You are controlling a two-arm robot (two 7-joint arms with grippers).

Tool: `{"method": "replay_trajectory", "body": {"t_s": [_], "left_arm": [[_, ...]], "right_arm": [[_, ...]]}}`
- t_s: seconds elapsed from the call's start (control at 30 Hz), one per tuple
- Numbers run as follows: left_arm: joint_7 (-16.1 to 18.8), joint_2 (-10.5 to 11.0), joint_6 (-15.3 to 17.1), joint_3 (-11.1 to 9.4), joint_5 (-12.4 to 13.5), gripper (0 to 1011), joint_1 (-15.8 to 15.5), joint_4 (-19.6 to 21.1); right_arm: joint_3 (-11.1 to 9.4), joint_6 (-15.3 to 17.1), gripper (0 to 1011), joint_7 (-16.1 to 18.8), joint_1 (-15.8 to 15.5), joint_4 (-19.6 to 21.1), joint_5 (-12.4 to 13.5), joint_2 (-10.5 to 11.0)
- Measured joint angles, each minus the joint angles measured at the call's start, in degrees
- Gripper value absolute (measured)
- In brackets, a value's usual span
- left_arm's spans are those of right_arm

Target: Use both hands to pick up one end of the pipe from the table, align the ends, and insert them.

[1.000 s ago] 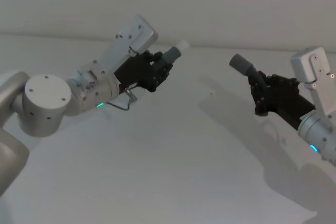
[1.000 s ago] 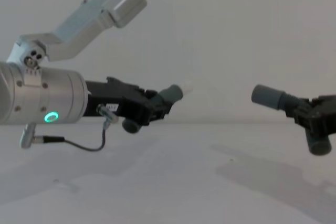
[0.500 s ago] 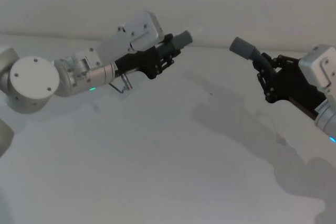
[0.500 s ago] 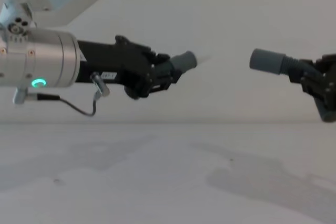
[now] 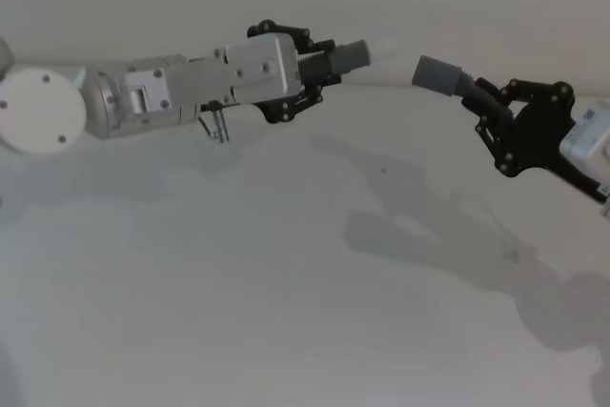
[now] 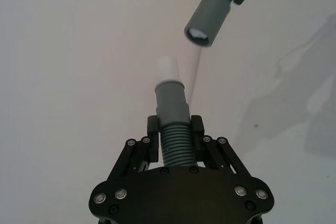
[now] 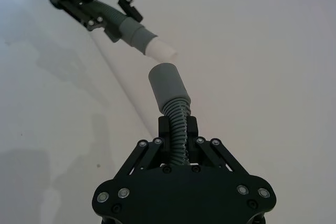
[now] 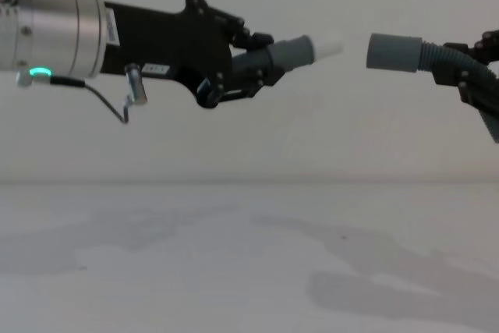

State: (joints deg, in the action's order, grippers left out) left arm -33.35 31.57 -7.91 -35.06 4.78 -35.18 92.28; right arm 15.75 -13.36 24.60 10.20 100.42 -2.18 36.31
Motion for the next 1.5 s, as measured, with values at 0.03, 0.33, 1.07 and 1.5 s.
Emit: {"method": "replay_trajectory", "body": {"t_s": [0.03, 0.33, 1.07, 1.5], "left_arm": [[-0.25, 0.16, -0.63, -0.11, 0.30, 348, -0.30, 0.00], [-2.93, 1.94, -8.52, -1.72, 3.82, 348, -4.31, -0.27], [-5.59, 3.58, -15.75, -3.19, 6.79, 348, -8.31, -0.46], [-5.91, 3.79, -16.69, -3.38, 7.18, 348, -8.84, -0.46]], "right_arm": [[0.00, -0.36, 173, 0.11, 0.07, -0.07, -0.18, 0.08], [-0.24, -0.49, 173, 0.74, 0.37, -0.52, -0.72, -0.15], [-5.46, 2.82, 172, -0.06, -1.52, 0.24, 1.87, -0.21], [-5.86, -0.49, 172, 3.24, -3.10, 2.50, 1.51, 3.55]]}}
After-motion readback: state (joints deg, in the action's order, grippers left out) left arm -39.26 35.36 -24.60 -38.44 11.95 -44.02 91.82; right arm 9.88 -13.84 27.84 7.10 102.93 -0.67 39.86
